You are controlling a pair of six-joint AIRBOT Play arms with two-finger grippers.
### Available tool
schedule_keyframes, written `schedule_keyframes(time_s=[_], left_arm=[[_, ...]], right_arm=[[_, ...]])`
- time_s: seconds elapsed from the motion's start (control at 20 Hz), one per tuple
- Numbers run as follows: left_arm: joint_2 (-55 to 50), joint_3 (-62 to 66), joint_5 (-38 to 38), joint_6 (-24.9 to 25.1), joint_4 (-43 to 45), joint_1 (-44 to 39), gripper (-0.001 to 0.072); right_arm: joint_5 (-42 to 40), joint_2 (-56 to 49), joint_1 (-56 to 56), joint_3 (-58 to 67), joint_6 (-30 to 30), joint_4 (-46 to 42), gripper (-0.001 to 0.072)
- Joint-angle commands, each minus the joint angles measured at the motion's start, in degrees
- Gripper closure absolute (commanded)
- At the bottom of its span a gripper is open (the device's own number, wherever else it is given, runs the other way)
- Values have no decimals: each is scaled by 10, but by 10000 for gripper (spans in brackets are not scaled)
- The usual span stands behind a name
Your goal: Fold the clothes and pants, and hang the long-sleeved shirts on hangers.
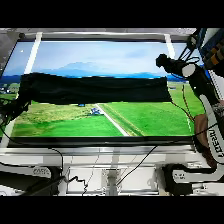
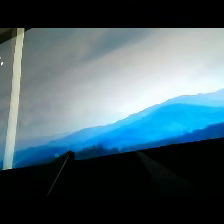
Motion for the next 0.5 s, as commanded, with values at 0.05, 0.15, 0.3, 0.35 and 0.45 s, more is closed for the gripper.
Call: schedule_keyframes(time_s=[0.05, 0.15, 0.3, 0.35, 0.45], left_arm=[[0, 46, -70, 28, 33, -8, 649], [21, 66, -117, 37, 70, -13, 649], [86, 93, -127, 37, 128, -38, 649], [112, 100, -127, 37, 134, -48, 649], [158, 105, -127, 37, 148, -63, 649]], right_arm=[[-35, 0, 56, 0, -34, 2, 288], [-75, 0, 82, 0, -33, 1, 662], [-144, -3, 123, 0, -30, 2, 692], [-149, -5, 132, 0, -24, 3, 692], [-133, -13, 147, 0, -7, 3, 693]])
